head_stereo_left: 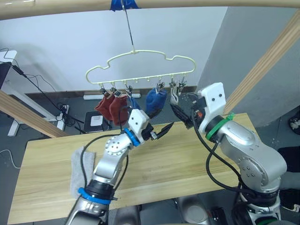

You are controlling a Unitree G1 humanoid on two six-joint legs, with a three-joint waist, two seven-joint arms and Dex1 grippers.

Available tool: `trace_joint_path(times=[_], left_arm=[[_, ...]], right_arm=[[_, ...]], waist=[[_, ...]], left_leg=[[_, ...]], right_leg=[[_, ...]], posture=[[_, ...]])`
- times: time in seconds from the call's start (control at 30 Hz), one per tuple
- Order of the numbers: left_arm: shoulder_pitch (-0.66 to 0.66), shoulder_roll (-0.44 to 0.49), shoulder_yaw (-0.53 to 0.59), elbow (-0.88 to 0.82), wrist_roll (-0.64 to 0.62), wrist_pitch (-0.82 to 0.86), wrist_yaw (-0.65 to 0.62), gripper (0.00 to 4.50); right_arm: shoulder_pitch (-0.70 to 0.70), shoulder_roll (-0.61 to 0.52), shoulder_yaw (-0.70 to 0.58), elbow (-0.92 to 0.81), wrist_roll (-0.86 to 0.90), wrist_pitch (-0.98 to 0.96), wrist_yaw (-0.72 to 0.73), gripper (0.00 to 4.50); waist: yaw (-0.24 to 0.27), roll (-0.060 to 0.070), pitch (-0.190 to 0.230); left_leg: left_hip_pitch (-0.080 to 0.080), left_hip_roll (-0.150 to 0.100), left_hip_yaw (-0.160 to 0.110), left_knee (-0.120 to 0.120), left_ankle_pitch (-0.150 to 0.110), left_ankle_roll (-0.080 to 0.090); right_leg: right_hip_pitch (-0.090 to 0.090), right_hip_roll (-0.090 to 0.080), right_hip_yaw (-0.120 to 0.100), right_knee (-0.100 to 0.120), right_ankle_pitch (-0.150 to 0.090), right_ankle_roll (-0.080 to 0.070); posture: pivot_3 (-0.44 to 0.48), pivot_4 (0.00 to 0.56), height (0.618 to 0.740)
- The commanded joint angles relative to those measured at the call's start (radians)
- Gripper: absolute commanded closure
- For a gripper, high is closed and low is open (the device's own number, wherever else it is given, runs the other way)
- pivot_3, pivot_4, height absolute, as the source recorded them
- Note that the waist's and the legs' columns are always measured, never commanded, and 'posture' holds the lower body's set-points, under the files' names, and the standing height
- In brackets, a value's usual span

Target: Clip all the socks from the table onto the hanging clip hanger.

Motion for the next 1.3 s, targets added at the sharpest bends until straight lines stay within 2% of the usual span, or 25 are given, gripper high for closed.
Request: trace_joint_path(times=[0.03, 0.13, 0.23, 0.3, 0.8, 1.3], left_arm=[[0.017, 0.048, 0.02, -0.107, -0.08, 0.072, -0.067, 0.98], [0.019, 0.123, 0.062, -0.151, -0.136, 0.138, -0.118, 0.98], [0.007, 0.184, 0.093, -0.186, -0.179, 0.201, -0.151, 0.94], [-0.001, 0.206, 0.099, -0.202, -0.191, 0.224, -0.16, 0.94], [-0.069, 0.235, 0.119, -0.241, -0.204, 0.283, -0.157, 0.94], [-0.082, 0.245, 0.123, -0.228, -0.198, 0.272, -0.162, 0.94]], right_arm=[[0.006, -0.002, 0.005, -0.046, -0.02, -0.047, -0.017, 0.93], [0.012, -0.003, 0.004, -0.028, -0.05, -0.075, -0.034, 0.93], [0.01, 0.004, 0.005, -0.005, -0.068, -0.101, -0.045, 1.54], [0.004, 0.007, 0.013, 0.012, -0.081, -0.116, -0.046, 2.16], [-0.083, 0.061, 0.068, 0.252, -0.207, -0.282, -0.071, 2.16], [-0.13, 0.092, 0.071, 0.358, -0.264, -0.372, -0.064, 2.16]], waist=[[0.0, 0.0, 0.0], [0.0, 0.0, 0.0], [0.001, 0.0, 0.0], [0.002, 0.0, 0.0], [0.003, 0.0, 0.0], [0.005, 0.0, 0.0]], left_leg=[[0.0, 0.0, 0.0, 0.0, 0.0, 0.0], [0.0, 0.0, 0.0, 0.0, 0.0, 0.0], [0.0, 0.001, 0.0, 0.0, 0.0, 0.0], [0.0, 0.001, -0.001, 0.0, 0.0, 0.0], [0.0, 0.0, 0.0, 0.0, 0.0, 0.0], [0.0, 0.0, -0.001, 0.0, 0.0, 0.0]], right_leg=[[0.0, 0.0, 0.0, 0.0, 0.0, 0.0], [0.0, 0.001, 0.0, 0.0, 0.0, 0.0], [0.0, 0.001, 0.0, 0.0, 0.0, 0.0], [0.0, 0.001, 0.0, 0.0, 0.0, 0.0], [0.0, 0.0, 0.0, 0.0, 0.0, 0.0], [0.0, 0.0, 0.0, 0.0, 0.0, 0.0]], posture=[[-0.318, 0.26, 0.74], [-0.312, 0.258, 0.74], [-0.3, 0.257, 0.74], [-0.297, 0.256, 0.74], [-0.268, 0.245, 0.74], [-0.258, 0.235, 0.74]])
